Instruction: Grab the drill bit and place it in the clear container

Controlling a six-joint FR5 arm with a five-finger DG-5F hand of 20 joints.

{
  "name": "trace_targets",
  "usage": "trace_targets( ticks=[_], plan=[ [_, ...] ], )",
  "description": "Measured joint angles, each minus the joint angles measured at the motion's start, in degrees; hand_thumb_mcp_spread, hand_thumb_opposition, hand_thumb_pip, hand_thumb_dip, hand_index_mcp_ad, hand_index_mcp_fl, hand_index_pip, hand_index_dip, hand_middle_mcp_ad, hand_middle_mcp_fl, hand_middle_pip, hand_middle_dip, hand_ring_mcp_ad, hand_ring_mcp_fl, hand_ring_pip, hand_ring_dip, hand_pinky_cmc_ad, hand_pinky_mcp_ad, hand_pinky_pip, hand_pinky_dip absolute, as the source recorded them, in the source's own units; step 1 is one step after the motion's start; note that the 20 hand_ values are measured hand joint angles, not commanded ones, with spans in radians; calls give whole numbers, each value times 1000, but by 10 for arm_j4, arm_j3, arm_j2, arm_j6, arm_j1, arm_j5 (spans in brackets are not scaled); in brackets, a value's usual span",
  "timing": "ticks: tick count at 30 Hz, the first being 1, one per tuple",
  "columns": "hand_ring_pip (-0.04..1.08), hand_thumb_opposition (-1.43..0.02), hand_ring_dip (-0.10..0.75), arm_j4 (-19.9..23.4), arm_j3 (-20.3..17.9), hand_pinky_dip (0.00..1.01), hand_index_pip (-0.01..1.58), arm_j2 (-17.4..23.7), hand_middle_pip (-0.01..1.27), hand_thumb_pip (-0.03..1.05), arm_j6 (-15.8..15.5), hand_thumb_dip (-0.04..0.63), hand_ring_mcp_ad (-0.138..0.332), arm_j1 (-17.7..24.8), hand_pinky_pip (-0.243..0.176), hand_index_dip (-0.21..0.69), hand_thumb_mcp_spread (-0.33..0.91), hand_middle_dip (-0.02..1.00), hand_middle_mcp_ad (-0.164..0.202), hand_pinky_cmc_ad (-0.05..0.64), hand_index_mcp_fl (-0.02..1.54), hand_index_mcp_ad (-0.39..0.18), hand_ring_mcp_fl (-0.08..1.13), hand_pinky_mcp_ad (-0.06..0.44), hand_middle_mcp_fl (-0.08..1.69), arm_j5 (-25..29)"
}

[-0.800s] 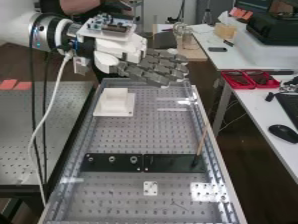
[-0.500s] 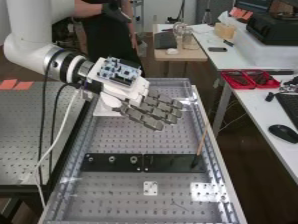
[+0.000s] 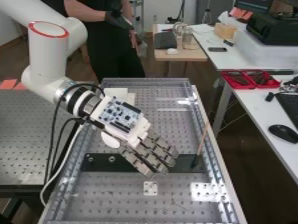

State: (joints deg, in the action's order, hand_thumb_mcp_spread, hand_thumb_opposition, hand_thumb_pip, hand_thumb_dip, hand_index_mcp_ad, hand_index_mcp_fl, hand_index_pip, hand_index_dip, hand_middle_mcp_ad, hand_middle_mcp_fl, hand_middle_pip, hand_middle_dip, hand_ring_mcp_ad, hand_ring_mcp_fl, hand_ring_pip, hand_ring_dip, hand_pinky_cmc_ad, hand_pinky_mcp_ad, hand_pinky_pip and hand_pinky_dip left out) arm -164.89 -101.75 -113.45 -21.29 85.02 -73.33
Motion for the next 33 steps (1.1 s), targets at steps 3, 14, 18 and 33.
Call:
trace_targets(
  ticks=[3, 14, 18, 33],
  plan=[
    [89, -709, 10, 36, -7, 171, 82, -3, 141, 353, 1, 16, 162, 0, -94, 120, 188, 37, 152, 251, 108, 141, 77, 182, 58, 22],
    [87, -771, 12, 138, -4, 183, 84, -38, 126, 569, 14, 143, 147, -1, -91, 367, 307, 96, 147, 248, 473, 86, 35, 180, 136, 82],
    [87, -773, 12, 141, 12, 183, 82, -56, 126, 593, 14, 180, 147, -1, -91, 368, 328, 112, 147, 248, 525, 45, 35, 180, 136, 81],
    [82, -785, 12, 143, 33, 180, 614, -81, 113, 625, 15, 206, 134, 6, -94, 356, 346, 140, 145, 234, 456, 9, 14, 164, 131, 76]
  ],
)
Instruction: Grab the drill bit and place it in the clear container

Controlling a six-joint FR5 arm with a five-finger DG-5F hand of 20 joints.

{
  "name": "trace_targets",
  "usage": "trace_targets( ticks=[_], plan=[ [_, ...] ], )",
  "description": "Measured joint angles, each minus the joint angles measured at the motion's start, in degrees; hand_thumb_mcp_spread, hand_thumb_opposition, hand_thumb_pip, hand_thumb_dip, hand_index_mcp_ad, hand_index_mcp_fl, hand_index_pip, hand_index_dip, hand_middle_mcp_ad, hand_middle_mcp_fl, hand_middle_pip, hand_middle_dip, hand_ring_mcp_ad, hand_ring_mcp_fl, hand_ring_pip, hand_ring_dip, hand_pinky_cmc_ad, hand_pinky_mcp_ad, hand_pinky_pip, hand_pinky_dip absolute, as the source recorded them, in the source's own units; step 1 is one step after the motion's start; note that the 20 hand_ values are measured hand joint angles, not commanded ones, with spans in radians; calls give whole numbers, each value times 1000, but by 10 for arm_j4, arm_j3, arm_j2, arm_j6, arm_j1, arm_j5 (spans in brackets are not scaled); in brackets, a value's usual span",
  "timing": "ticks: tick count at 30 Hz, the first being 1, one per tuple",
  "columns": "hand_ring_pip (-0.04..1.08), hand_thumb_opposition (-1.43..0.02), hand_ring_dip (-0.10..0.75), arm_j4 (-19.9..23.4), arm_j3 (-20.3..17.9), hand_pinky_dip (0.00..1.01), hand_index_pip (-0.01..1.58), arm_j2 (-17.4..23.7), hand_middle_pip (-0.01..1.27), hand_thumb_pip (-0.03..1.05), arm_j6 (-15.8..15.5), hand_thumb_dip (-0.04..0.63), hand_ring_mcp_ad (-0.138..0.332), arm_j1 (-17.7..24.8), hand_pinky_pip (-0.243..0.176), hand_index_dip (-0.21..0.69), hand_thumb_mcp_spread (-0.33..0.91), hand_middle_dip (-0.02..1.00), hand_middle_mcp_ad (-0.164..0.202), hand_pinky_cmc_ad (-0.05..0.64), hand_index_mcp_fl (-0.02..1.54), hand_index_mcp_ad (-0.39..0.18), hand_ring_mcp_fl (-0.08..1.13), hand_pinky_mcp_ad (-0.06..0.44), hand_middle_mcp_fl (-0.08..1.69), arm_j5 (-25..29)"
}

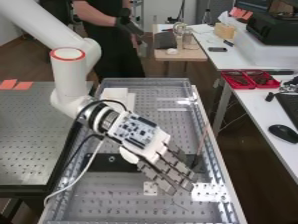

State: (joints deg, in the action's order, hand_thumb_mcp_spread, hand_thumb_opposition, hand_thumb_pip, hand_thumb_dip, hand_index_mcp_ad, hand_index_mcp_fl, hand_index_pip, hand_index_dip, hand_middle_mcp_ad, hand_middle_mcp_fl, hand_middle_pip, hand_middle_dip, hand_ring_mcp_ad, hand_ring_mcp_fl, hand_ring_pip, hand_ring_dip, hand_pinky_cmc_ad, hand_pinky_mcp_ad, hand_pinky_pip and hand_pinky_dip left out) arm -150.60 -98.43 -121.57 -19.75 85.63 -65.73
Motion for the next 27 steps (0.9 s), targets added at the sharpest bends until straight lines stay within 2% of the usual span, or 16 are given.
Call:
trace_targets(
  ticks=[5, 8, 12, 16, 22, 27],
  plan=[
    [82, -785, 12, -1, 5, 180, 892, -5, 113, 625, 2, 206, 126, 1, -94, 356, 346, 161, 148, 218, 337, 9, 0, 164, 133, 6],
    [79, -785, 12, -2, 10, 176, 1087, -11, 108, 625, 2, 206, 124, 1, -94, 360, 346, 161, 138, 220, 258, 9, 0, 166, 131, 9],
    [82, -784, 12, -4, 15, 176, 1237, -18, 110, 625, 3, 206, 115, 2, -94, 379, 374, 176, 122, 220, 234, 7, 0, 147, 134, 12],
    [79, -784, 12, -10, 21, 178, 1342, -26, 110, 628, 8, 206, 110, 2, -94, 414, 417, 182, 122, 220, 190, 5, 0, 152, 168, 14],
    [80, -784, 12, -13, 23, 178, 1363, -28, 108, 630, 11, 222, 103, 0, -94, 436, 424, 192, 113, 223, 192, 10, 0, 129, 164, 5],
    [82, -803, 12, -12, 21, 178, 1241, -23, 112, 627, 3, 237, 101, -3, -94, 433, 449, 201, 113, 223, 187, -12, -2, 133, 178, -10]
  ],
)
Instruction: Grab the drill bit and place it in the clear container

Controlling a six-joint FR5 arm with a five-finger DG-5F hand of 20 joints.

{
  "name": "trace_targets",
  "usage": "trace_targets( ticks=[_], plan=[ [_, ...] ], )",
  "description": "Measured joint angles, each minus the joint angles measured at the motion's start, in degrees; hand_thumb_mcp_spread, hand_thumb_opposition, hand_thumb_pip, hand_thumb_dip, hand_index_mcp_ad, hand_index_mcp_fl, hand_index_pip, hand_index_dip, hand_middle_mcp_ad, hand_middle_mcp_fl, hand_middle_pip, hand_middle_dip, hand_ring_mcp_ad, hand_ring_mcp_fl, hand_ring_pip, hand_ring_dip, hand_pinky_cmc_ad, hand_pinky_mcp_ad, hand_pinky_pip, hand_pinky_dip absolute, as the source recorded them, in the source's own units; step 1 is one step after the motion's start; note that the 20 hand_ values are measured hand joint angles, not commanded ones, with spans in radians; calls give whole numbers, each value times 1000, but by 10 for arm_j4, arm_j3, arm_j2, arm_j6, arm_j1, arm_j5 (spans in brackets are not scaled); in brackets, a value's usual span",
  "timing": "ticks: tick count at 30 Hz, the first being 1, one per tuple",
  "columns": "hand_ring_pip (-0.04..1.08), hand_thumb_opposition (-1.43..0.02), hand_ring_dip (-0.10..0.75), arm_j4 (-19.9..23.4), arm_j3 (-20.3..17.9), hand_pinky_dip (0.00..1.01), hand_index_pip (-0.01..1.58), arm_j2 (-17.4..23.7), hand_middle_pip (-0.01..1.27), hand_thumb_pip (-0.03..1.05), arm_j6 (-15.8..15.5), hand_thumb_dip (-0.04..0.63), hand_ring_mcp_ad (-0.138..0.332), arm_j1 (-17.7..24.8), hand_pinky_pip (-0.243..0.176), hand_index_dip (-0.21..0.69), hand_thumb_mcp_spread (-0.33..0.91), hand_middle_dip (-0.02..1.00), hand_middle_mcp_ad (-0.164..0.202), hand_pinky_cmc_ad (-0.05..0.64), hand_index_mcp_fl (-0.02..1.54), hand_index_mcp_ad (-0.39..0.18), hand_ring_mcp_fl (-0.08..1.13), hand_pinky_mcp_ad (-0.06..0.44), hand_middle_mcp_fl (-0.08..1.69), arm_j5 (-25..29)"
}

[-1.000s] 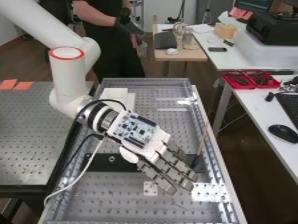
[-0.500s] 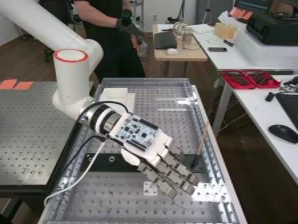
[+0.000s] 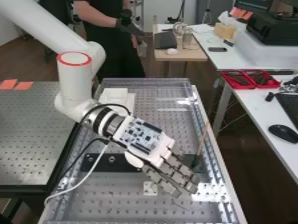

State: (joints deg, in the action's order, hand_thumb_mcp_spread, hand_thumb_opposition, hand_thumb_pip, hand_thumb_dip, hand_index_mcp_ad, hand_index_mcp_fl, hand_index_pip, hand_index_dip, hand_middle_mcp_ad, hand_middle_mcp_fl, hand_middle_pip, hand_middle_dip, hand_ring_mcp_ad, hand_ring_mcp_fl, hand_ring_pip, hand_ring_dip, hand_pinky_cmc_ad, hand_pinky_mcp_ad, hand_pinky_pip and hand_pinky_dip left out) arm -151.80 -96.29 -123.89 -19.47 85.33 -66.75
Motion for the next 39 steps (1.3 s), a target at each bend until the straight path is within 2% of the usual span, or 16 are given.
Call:
trace_targets(
  ticks=[6, 12, 18, 22, 33, 35, 39],
  plan=[
    [82, -817, 12, 1, -2, 178, 1075, 5, 110, 627, -8, 241, 93, -6, -94, 407, 450, 206, 113, 223, 223, -24, -2, 133, 176, -16],
    [82, -815, 12, 9, -5, 178, 998, 6, 110, 621, -17, 253, 93, -9, -94, 389, 449, 208, 106, 220, 288, -56, -2, 133, 180, -27],
    [82, -819, 12, 6, 0, 178, 991, 4, 106, 602, -35, 253, 87, -12, -94, 379, 478, 208, 108, 220, 342, -73, -2, 133, 180, -46],
    [79, -820, 14, 4, 4, 178, 995, 2, 110, 586, -45, 253, 86, -14, -94, 372, 476, 211, 91, 225, 358, -89, 14, 133, 176, -55],
    [82, -829, 14, 5, 7, 178, 1031, -3, 110, 571, -62, 253, 87, -14, -94, 365, 494, 220, 91, 227, 391, -103, 16, 134, 178, -59],
    [82, -829, 14, 6, 8, 178, 1040, -4, 113, 538, -68, 253, 87, -13, -94, 365, 496, 220, 94, 251, 407, -103, 16, 119, 188, -58],
    [80, -829, 14, 10, 9, 178, 1038, -5, 113, 529, -80, 253, 79, -12, -94, 347, 496, 222, 94, 251, 410, -103, 30, 115, 188, -56]
  ],
)
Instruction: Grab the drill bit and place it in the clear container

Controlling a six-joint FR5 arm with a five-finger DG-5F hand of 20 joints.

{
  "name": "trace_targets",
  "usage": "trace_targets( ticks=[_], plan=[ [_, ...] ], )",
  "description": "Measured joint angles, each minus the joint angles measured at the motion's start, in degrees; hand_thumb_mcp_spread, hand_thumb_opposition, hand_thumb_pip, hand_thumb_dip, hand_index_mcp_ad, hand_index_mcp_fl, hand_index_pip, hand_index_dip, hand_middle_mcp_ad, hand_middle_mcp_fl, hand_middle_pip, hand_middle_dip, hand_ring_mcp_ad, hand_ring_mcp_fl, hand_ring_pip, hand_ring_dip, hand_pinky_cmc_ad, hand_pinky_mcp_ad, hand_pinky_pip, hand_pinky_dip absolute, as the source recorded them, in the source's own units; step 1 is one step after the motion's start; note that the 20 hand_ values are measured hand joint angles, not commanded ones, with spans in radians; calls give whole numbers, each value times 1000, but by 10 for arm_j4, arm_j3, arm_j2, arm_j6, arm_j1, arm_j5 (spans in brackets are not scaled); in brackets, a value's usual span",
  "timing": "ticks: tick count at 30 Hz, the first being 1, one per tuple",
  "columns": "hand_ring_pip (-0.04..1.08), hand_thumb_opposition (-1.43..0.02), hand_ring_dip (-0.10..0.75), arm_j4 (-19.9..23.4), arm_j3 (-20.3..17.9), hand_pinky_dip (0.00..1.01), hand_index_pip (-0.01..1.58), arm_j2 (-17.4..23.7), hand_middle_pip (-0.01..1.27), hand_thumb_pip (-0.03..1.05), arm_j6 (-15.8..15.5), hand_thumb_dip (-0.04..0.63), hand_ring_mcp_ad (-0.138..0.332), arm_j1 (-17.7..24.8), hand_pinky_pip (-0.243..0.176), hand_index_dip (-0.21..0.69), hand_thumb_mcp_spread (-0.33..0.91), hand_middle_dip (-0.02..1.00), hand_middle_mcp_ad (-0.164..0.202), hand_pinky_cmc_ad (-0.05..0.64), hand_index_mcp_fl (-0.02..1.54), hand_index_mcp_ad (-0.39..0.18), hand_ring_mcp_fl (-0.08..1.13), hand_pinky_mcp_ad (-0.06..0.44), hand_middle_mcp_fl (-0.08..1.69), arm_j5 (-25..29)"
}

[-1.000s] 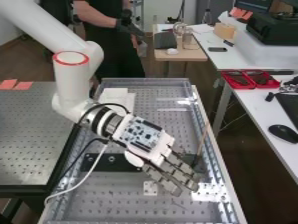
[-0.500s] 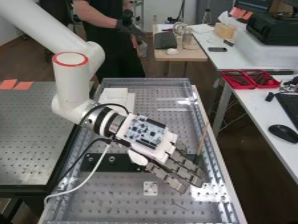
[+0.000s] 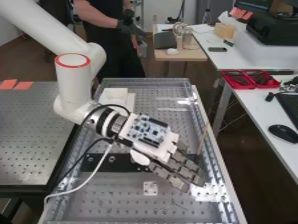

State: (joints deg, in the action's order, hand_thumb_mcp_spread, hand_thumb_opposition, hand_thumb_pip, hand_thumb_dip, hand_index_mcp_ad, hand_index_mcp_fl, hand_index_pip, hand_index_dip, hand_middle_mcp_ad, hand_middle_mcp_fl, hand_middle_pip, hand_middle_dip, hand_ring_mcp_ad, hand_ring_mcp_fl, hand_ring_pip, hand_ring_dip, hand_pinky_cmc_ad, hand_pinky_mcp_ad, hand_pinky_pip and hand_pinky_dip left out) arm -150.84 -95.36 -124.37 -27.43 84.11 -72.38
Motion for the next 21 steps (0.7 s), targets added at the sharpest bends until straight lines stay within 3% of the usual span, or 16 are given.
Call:
trace_targets(
  ticks=[8, 10, 21],
  plan=[
    [80, -831, 14, 9, 2, 178, 1052, 1, 110, 527, -33, 253, 75, 2, -94, 347, 513, 222, 91, 246, 410, -113, 31, 115, 199, 5],
    [80, -831, 14, 9, 2, 178, 1052, 1, 110, 527, -35, 253, 75, 2, -94, 347, 513, 222, 75, 244, 426, -110, 31, 115, 201, 7],
    [80, -833, 14, 11, 2, 178, 1070, 4, 113, 522, -52, 251, 70, 2, -94, 347, 527, 222, 75, 265, 456, -120, 31, 117, 216, 2]
  ],
)
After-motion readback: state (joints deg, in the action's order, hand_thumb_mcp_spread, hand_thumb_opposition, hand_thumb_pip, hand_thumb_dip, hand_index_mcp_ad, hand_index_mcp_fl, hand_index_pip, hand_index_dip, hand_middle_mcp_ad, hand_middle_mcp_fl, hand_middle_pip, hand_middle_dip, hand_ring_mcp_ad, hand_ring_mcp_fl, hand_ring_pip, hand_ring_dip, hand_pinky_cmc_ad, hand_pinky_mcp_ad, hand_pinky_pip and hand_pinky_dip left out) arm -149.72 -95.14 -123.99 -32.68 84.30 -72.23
